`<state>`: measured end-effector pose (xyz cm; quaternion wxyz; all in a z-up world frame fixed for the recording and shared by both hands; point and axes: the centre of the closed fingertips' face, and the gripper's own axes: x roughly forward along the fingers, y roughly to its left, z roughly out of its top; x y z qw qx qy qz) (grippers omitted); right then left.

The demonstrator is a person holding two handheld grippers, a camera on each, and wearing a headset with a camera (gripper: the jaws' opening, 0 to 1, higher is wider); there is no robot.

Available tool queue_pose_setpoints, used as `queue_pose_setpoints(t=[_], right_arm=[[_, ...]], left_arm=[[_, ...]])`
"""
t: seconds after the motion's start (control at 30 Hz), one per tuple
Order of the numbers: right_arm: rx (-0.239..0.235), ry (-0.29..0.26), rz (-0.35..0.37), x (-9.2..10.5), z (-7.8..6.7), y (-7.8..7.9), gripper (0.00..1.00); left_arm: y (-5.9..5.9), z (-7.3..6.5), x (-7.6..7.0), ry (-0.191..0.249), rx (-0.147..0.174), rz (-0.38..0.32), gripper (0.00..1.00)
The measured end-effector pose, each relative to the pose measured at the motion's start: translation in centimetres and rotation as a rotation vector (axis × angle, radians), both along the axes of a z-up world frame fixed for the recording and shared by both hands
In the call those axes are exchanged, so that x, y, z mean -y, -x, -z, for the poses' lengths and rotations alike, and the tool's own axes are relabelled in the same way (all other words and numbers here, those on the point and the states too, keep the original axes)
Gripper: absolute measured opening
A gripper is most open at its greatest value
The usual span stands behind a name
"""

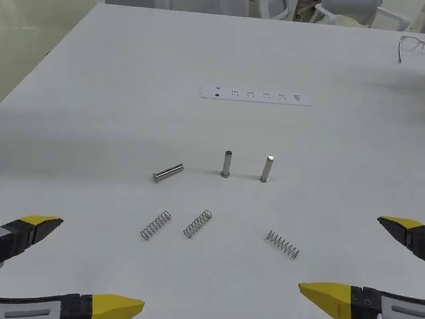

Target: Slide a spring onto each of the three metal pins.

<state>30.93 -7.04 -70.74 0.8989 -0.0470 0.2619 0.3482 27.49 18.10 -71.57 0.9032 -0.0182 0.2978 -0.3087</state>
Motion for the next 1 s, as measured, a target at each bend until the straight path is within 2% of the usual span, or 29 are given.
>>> queue_pose_setpoints(t=[0.13, 0.23, 0.4, 0.6, 1.0], right_arm=[[-0.009, 0.0, 0.002, 0.07, 0.2, 0.12, 0.99], [-0.011, 0.0, 0.001, 0.1, 0.2, 0.17, 0.99], [-0.013, 0.0, 0.001, 0.12, 0.14, 0.09, 0.99], [-0.021, 0.006, -0.011, -0.05, 0.33, 0.17, 0.99], [-0.026, 0.006, -0.015, -0.07, 0.42, 0.26, 0.98]], left_arm=[[0.14, 0.36, 0.06, 0.0, -0.016, -0.003, 0.97], [0.21, 0.28, 0.41, 0.007, -0.01, 0.004, 0.97], [0.42, 0.47, 0.71, 0.007, -0.021, 0.02, 0.96], [0.3, 0.39, 0.67, 0.008, -0.012, 0.023, 0.96], [-0.05, 0.44, 0.8, 0.009, -0.027, 0.035, 0.96]])
